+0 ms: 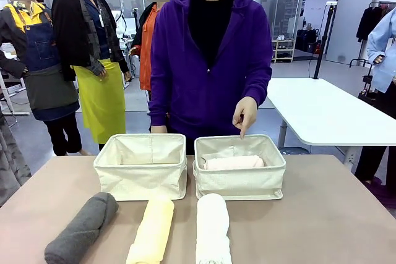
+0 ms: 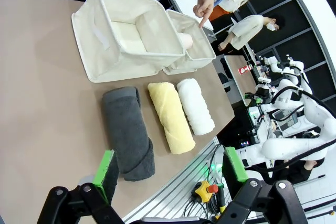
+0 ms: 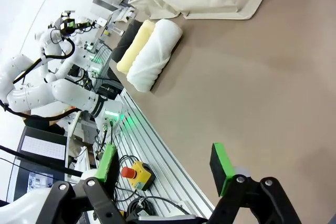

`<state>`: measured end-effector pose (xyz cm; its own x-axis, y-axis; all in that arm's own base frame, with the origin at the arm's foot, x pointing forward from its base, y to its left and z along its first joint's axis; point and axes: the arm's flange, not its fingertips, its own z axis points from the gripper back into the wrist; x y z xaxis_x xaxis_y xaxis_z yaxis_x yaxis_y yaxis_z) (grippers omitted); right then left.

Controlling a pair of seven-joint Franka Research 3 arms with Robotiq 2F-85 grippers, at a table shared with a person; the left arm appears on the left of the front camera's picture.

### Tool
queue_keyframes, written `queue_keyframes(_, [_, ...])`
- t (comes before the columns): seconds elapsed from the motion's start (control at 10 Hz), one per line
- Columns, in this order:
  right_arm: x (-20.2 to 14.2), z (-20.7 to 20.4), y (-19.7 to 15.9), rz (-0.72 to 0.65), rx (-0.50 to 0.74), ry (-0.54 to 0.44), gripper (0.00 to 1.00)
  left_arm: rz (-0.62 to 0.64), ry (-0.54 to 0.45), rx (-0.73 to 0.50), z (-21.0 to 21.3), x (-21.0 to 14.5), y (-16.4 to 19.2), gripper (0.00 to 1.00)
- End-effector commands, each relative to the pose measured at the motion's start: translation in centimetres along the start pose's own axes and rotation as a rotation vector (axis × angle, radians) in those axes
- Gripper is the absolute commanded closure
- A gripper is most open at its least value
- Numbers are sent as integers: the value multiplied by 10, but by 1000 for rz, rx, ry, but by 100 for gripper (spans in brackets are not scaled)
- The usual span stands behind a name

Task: Divide the towels into two baskets.
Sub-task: Pick up one hotel-folded towel from the bottom of the table and place it in the Fabric basket indicated by the person.

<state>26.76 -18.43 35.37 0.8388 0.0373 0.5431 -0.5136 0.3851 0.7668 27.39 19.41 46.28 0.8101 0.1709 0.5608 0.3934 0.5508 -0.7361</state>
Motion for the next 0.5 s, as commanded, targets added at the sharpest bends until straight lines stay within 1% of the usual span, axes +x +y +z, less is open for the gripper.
queue_keyframes(0.0, [35,-38,33,25,-31,76,12,-20,-19,-25,4,0,0,0])
queue_keyframes(0.1, [53,-65,49,-21,-47,122,12,-20,-19,-25,4,0,0,0])
queue_keyframes(0.2, [70,-94,66,-82,-93,163,12,-20,-19,-25,4,0,0,0])
queue_keyframes(0.3, [83,-126,83,-142,-127,162,12,-20,-19,-25,4,0,0,0])
queue_keyframes(0.4, [93,-170,100,-201,-212,165,12,-20,-19,-25,4,0,0,0])
